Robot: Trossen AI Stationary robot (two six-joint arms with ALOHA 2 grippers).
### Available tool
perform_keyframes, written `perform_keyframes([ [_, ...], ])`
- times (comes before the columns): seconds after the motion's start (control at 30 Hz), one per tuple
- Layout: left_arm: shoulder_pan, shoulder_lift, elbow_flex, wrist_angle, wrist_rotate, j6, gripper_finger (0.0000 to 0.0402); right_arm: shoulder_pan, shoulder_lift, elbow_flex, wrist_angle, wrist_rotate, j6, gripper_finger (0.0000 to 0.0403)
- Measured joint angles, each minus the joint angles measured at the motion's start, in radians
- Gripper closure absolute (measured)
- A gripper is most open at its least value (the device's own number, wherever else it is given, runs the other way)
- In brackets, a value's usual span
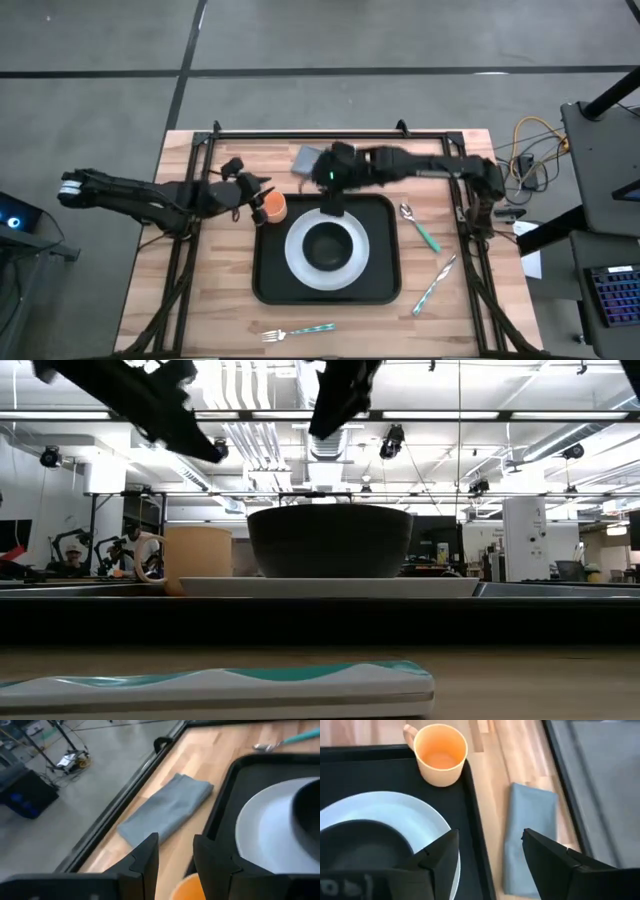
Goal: Set up tray
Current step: Put the gray napkin on the black serving tray to the right of the white plate
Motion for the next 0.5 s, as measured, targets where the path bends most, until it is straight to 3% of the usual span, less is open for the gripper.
perform_keyframes([
  [0.1,0.116,0.052,0.000,0.084,0.131,0.069,0.0299,-0.061,0.013,0.000,0.013,-0.090,-0.037,0.0188],
  [0.23,0.326,0.131,0.000,0.239,0.351,0.048,0.0299,-0.108,0.013,-0.001,0.026,-0.009,-0.070,0.0187],
  [0.33,0.504,0.202,0.006,0.336,0.458,-0.124,0.0299,-0.150,0.005,-0.001,0.028,0.107,-0.067,0.0186],
  [0.5,0.669,0.348,0.081,0.292,0.499,-0.367,0.0299,-0.217,-0.013,-0.001,0.032,0.184,-0.047,0.0186],
])
